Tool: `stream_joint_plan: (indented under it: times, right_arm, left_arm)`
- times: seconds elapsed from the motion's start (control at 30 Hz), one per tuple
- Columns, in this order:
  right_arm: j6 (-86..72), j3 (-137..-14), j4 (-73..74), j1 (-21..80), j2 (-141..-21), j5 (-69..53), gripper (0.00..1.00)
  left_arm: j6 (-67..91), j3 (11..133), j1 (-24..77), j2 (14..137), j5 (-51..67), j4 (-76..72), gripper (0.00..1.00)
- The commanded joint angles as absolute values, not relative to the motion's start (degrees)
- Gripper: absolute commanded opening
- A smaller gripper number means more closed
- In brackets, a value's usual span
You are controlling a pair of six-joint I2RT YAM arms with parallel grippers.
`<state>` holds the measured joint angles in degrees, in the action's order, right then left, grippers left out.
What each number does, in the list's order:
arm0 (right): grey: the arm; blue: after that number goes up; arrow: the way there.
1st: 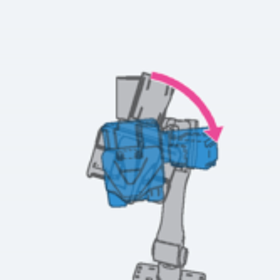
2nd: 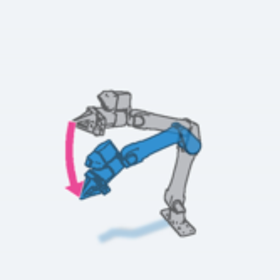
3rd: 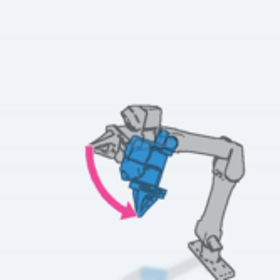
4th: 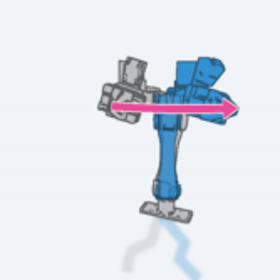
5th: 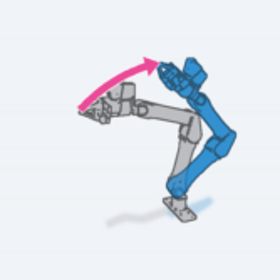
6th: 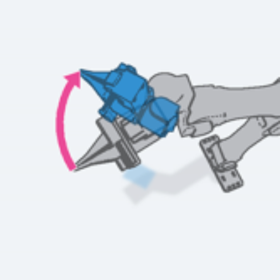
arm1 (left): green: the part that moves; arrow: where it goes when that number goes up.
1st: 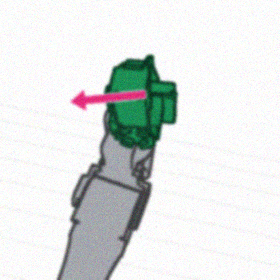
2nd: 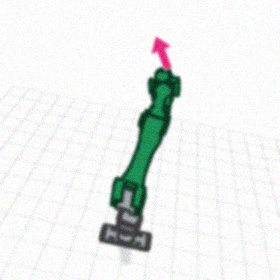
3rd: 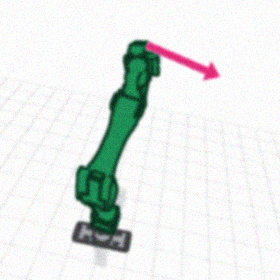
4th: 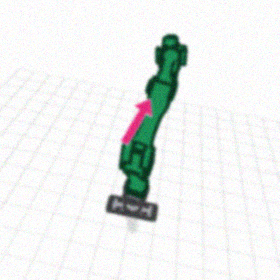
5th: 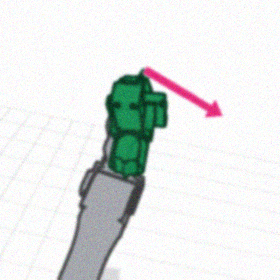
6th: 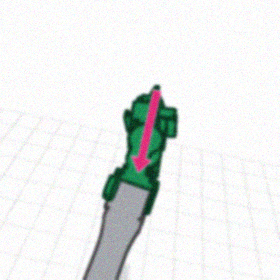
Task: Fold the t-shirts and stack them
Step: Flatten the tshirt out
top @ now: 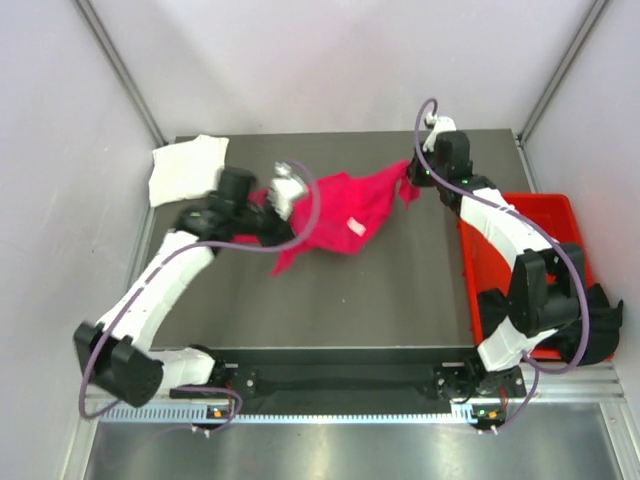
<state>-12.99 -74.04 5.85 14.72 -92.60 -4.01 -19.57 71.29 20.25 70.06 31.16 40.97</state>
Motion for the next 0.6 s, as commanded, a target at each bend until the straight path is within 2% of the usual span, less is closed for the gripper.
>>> stream_joint_plan:
  times: [0.0,0.2,0.27,0.3,0.37,0.4,0.43,0.47,0.5,0.57]
  right_arm:
    - [-10.5,-73.2,1.1,13.0,-92.6,-0.2,0.00]
    - [-12.6,-80.2,4.1,8.8,-100.2,-0.4,0.00]
    - [-12.4,-84.0,6.4,8.4,-101.5,-0.3,0.04]
    - [-12.3,-85.2,7.7,8.4,-102.8,1.4,0.06]
    - [-12.5,-88.1,8.8,8.1,-103.7,2.6,0.21]
    - [-12.8,-89.0,10.0,8.1,-104.6,3.0,0.30]
    - [-12.9,-89.8,10.8,7.8,-104.9,3.4,0.49]
    - [-13.1,-91.3,11.9,7.7,-105.1,3.9,0.58]
    - [-13.5,-91.9,14.5,7.7,-105.0,4.2,0.64]
    - [-14.4,-91.9,16.8,7.8,-103.8,6.9,0.69]
  left_arm:
    - [-21.8,67.7,32.7,72.9,25.7,40.7,0.00]
    - [-22.1,69.4,51.6,83.0,23.7,37.4,0.00]
    - [-22.1,71.2,57.1,88.0,23.8,37.4,0.00]
    - [-22.2,72.8,58.6,89.6,24.0,37.1,0.00]
    - [-22.8,74.1,62.0,94.3,25.0,36.7,0.03]
    - [-23.0,75.3,62.8,95.7,25.8,36.6,0.33]
    - [-23.5,75.9,64.2,96.8,26.6,36.8,0.54]
    - [-24.1,76.5,64.6,98.8,27.0,37.6,0.93]
    - [-24.3,77.6,64.8,99.3,27.2,38.2,0.99]
    - [-25.1,78.3,64.9,98.8,26.6,39.3,0.99]
